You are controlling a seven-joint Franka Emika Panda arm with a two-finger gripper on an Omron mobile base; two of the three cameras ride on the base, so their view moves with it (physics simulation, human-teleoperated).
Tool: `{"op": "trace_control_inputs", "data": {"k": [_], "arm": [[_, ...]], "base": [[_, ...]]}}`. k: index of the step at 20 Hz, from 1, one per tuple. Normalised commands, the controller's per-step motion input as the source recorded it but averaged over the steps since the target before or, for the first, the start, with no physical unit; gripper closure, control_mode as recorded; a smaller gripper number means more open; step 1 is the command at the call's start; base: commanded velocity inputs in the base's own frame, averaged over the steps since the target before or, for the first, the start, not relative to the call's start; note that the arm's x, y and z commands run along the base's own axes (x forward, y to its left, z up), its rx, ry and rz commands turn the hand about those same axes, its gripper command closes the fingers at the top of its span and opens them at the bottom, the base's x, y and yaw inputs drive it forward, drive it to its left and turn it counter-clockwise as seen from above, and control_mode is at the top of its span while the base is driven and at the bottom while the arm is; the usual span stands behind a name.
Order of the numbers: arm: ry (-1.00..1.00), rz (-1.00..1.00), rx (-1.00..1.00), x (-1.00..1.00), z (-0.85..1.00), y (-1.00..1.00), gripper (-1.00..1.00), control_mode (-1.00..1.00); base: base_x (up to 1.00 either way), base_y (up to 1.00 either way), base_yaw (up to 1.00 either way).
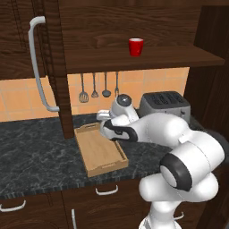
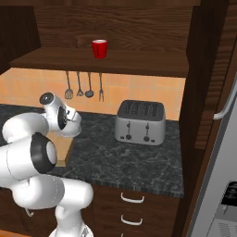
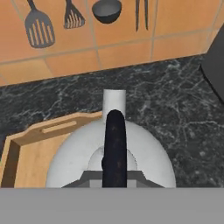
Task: Pick the kettle from the counter and place it on the tray. Then pick the mug from the cabinet and place it on the tray. Then close the cabinet doors.
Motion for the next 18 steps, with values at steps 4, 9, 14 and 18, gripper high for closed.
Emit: {"op": "trace_control_inputs", "data": {"k": [4, 9, 14, 18], "arm": [[-0.01, 0.0, 0.0, 0.0, -0.03, 0.88, 1.0, -1.0], [0.0, 0.0, -0.02, 0.1, -0.23, 0.43, 1.0, -1.0], [0.0, 0.0, -0.03, 0.21, -0.31, 0.29, 1.0, -1.0], [0.0, 0.0, 0.0, 0.35, -0.34, 0.08, 1.0, -1.0]], "base": [[0.0, 0.0, 0.0], [0.0, 0.0, 0.0], [0.0, 0.0, 0.0], [0.0, 0.0, 0.0]]}}
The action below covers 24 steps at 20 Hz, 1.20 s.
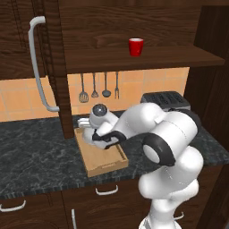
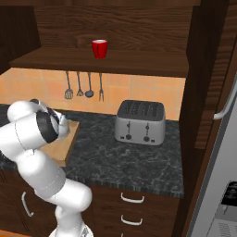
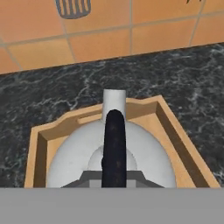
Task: Pick the kettle from the counter and place it on the tray. Then pick the mug from the cabinet and place it on the tray. Then close the cabinet doors.
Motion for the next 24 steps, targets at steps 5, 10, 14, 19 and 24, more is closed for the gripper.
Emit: {"op": "trace_control_inputs", "data": {"k": [5, 10, 14, 19, 24], "arm": [[-0.01, 0.0, 0.0, 0.36, -0.35, 0.0, 1.0, -1.0], [0.0, 0.0, 0.0, 0.17, -0.32, 0.03, 1.0, -1.0], [0.0, 0.0, 0.0, 0.01, -0.37, -0.02, -1.0, -1.0], [0.02, -0.01, 0.0, 0.0, -0.04, -0.11, -1.0, -1.0], [0.01, -0.02, 0.0, -0.03, 0.26, -0.18, -1.0, -1.0]], "base": [[0.0, 0.0, 0.0], [0.0, 0.0, 0.0], [0.0, 0.0, 0.0], [0.0, 0.0, 0.0], [0.0, 0.0, 0.0]]}}
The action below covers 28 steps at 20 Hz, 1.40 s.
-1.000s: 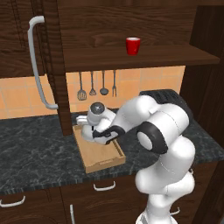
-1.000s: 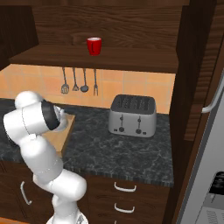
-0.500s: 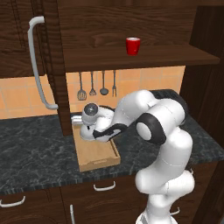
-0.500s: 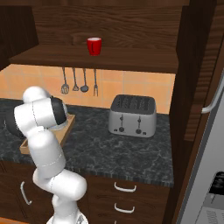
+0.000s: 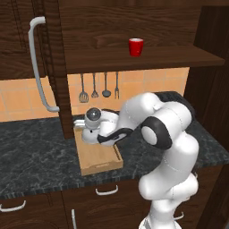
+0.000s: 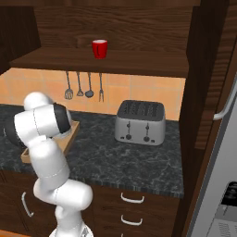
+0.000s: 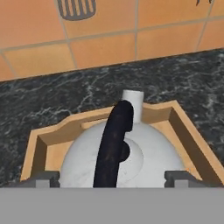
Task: Pick the kettle from the counter and place it on the tray. Then pick the mug from the cabinet and place it on the tray. Then close the cabinet doors.
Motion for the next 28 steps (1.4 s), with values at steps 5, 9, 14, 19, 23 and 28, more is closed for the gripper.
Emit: {"op": "trace_control_inputs", "data": {"k": [5, 9, 14, 19, 23, 28], "arm": [[-0.01, -0.01, 0.0, -0.1, 0.84, -0.14, -1.0, -1.0], [0.01, -0.03, 0.0, -0.27, 0.87, -0.24, -1.0, -1.0], [0.05, -0.04, 0.0, -0.33, 0.75, -0.28, -1.0, -1.0], [0.02, 0.0, -0.02, -0.64, 0.48, -0.39, -1.0, -1.0], [0.0, 0.0, 0.0, -0.76, 0.29, -0.55, -1.0, -1.0], [0.0, 0.0, 0.0, -0.62, 0.59, -0.49, -1.0, -1.0]], "base": [[0.0, 0.0, 0.0], [0.0, 0.0, 0.0], [0.0, 0.0, 0.0], [0.0, 0.0, 0.0], [0.0, 0.0, 0.0], [0.0, 0.0, 0.0]]}}
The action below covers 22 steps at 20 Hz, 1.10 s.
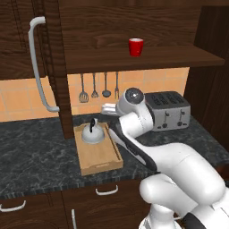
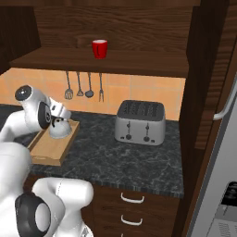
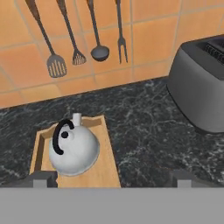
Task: Pick the kettle from the counter and place it on the tray. Then pick the mug from the cabinet and place it on the tray. Then close the cabinet doors.
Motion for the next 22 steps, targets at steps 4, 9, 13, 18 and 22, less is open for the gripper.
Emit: {"op": "trace_control_inputs", "data": {"k": [4, 9, 13, 18, 22], "arm": [[-0.03, 0.02, -0.04, -0.35, 0.64, -0.5, -1.0, -1.0], [-0.12, 0.04, 0.0, -0.2, 0.86, -0.43, -1.0, -1.0], [-0.14, 0.01, 0.0, -0.09, 0.88, -0.31, -1.0, -1.0], [-0.32, 0.0, 0.0, -0.03, 0.66, -0.26, -1.0, -1.0], [-0.38, 0.0, 0.0, -0.08, 0.72, -0.18, -1.0, -1.0]], "base": [[0.0, 0.0, 0.0], [0.0, 0.0, 0.0], [0.0, 0.0, 0.0], [0.0, 0.0, 0.0], [0.0, 0.0, 0.0]]}}
